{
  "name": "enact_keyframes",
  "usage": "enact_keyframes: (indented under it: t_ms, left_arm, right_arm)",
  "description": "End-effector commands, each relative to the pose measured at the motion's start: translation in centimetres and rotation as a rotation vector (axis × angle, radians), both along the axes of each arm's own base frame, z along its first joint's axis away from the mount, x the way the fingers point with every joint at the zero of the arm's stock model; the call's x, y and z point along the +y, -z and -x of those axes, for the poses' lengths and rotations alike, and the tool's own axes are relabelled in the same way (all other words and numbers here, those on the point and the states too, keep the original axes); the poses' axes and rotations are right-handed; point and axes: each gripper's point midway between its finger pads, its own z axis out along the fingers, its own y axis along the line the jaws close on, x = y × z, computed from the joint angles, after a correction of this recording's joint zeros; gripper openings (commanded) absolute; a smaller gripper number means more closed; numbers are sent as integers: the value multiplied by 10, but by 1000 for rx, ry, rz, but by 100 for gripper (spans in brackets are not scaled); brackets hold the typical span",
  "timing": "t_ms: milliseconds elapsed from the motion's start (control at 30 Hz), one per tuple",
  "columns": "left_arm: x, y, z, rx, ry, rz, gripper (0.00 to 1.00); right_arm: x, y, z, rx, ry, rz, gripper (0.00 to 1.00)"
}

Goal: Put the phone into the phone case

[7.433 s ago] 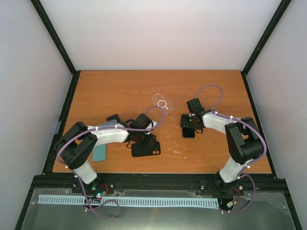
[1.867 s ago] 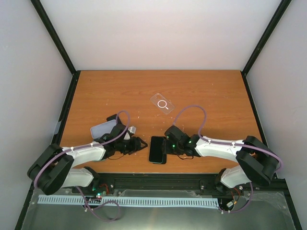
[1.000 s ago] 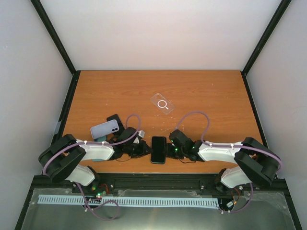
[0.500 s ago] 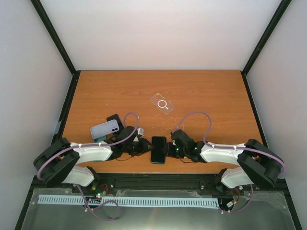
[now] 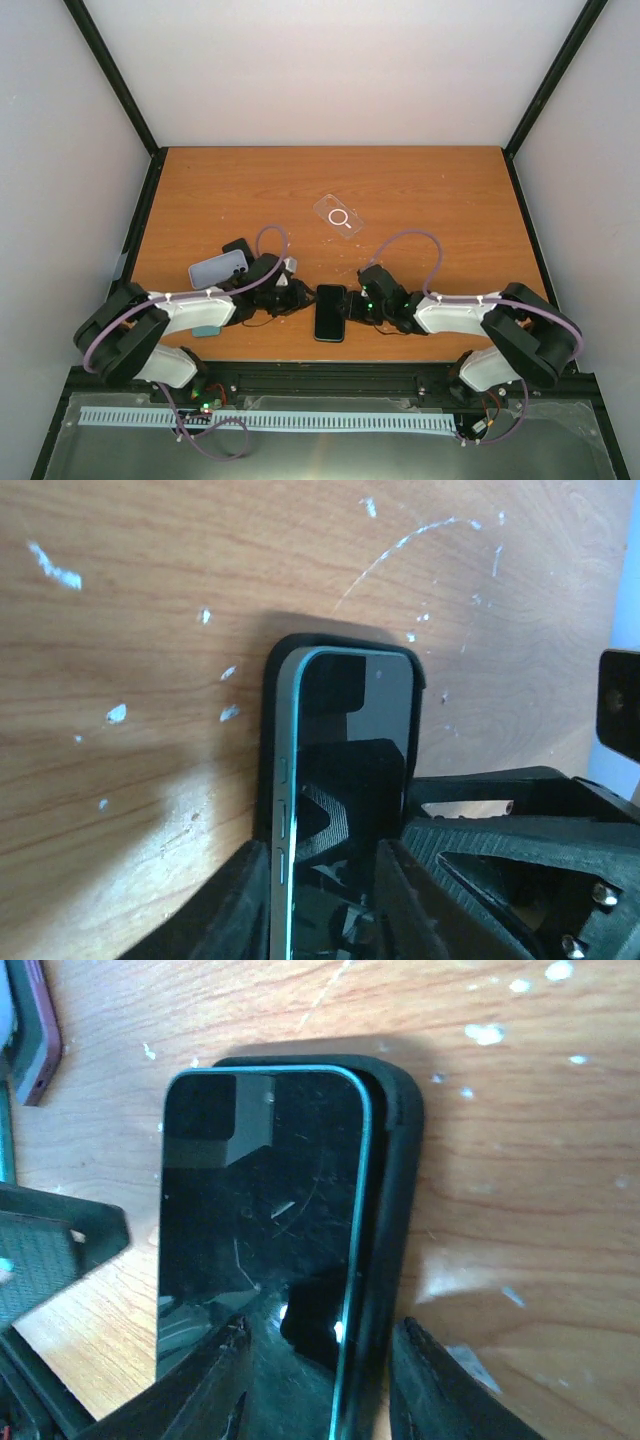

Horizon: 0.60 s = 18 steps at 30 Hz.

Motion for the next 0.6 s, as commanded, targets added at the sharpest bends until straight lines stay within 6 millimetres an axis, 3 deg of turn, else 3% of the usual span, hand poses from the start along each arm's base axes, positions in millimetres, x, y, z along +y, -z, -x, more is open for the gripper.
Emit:
enact_keyframes:
  t_ms: [0, 100, 300, 400, 567]
  left_arm:
    - [-11, 0, -5, -26, 52, 24, 28]
    - [-11, 11, 0, -1, 60, 29, 21]
    - [-11, 17, 9, 14, 75, 64, 12]
    - [-9, 17, 12, 15, 75, 68, 11]
    - [-1, 16, 15, 10, 54, 54, 16]
  right_arm:
    - [18, -4, -5, 5, -19, -79, 38]
    - [26, -9, -6, 1, -35, -129, 38]
    - [50, -41, -8, -35, -99, -289, 38]
    - [63, -60, -5, -37, -142, -397, 38]
    - [69, -82, -1, -56, -162, -496, 39]
